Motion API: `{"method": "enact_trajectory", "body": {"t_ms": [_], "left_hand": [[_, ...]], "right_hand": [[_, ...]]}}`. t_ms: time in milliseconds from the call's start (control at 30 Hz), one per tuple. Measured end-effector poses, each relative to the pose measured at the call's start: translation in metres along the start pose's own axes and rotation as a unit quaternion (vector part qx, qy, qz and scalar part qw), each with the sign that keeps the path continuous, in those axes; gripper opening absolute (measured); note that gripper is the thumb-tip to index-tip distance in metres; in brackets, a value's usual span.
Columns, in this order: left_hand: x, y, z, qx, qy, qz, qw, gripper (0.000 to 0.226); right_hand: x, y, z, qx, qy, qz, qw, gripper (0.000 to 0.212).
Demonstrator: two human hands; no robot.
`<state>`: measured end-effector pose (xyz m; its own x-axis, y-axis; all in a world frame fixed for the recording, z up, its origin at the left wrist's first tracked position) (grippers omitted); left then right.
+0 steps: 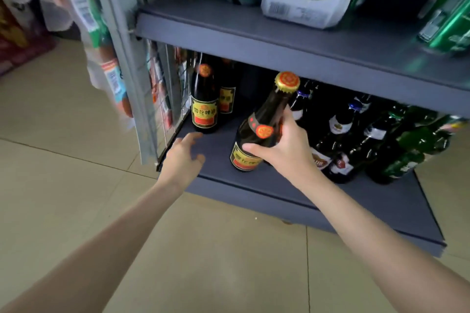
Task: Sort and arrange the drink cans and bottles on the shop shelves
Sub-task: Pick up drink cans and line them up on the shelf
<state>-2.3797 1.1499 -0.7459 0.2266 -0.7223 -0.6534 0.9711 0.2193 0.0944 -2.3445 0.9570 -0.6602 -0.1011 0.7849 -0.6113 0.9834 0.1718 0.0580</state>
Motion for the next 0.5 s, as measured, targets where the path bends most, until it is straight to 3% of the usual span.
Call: {"method": "enact_trajectory", "body": {"t_ms": [200,400,500], "left_hand": [[-0.021,-0.008,-0.025,-0.005,0.004,0.023,1.0,0.053],[-0.016,0.004,-0.032,0.001,0.006,0.024,1.0,0.052],[-0.006,0.016,-0.029,0.011,-0.001,0.022,1.0,0.053]], "right_hand": [[0.049,0.054,-0.009,-0.007,-0.051,-0.008,0.999,0.079],[0.054,0.097,0.005,0.1,-0.057,0.027,0.993,0.099],[0.049,0.113,0.009,0.145,-0.042,0.078,0.986,0.097]]}}
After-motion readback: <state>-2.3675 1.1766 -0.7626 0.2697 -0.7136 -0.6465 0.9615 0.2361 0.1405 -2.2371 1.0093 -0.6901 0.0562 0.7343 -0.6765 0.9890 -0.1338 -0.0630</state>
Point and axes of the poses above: each hand's wrist, its own y-axis towards the middle knuckle, its own x-axis out of the palm, z = x × y, the point moved 6 cm from there along y, towards the middle knuckle, and after that the axes turned 11 degrees about x, right-handed, at the moved point
